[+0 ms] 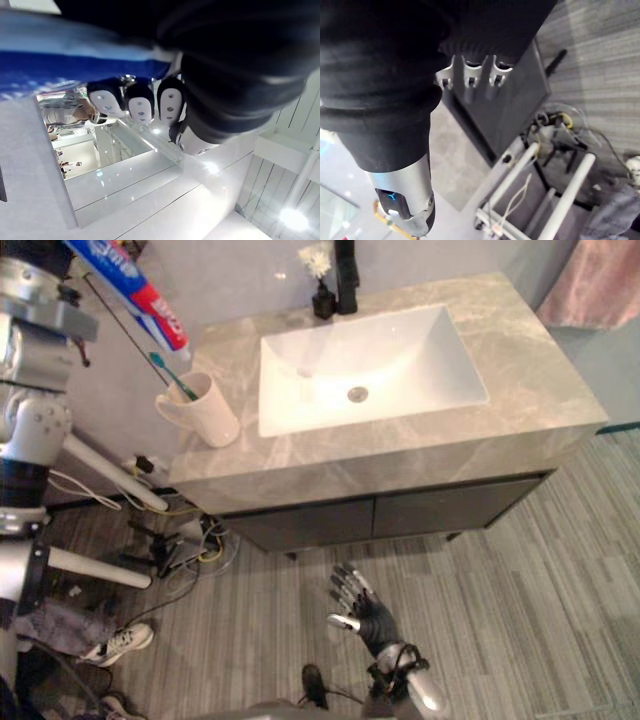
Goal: Organize washtable
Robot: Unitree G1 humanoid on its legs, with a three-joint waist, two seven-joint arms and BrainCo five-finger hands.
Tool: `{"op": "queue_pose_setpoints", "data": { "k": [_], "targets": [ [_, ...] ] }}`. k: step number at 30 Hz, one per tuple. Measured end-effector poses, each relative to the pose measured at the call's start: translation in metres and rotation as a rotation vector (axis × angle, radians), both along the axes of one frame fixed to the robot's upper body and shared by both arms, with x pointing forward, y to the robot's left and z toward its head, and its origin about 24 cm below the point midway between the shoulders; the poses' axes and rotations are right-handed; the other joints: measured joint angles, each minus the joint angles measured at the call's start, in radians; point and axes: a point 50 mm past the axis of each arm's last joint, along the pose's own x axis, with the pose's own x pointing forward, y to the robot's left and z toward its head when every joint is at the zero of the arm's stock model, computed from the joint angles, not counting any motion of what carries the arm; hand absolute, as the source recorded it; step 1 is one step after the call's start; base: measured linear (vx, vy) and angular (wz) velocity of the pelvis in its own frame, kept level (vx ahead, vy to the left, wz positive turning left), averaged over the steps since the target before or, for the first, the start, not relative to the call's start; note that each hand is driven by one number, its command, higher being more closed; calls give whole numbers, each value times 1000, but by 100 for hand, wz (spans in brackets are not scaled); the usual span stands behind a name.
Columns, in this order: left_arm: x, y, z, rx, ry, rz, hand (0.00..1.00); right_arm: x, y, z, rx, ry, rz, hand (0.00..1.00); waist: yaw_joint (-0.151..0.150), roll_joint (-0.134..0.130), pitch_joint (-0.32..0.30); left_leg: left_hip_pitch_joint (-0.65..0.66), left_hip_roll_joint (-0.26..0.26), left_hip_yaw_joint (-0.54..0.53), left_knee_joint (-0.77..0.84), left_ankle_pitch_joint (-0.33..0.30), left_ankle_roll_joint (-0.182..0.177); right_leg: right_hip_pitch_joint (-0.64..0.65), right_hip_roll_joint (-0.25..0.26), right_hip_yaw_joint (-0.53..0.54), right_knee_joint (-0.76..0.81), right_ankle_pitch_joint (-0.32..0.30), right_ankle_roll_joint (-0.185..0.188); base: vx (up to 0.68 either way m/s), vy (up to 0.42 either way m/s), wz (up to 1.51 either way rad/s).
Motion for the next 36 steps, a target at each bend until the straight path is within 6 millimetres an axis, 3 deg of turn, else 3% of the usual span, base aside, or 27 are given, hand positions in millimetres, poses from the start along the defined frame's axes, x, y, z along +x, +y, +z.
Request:
{"op": "queue_pose_setpoints", "data": {
  "k": [36],
  "targets": [
    [12,24,-39,-48,145,70,100,-8,-5,-4,-20,32,6,0,0,13,49,-23,4,20,15,-2,-1,-32,0,25,11,2,0,-8,-7,-1]
  ]
}}
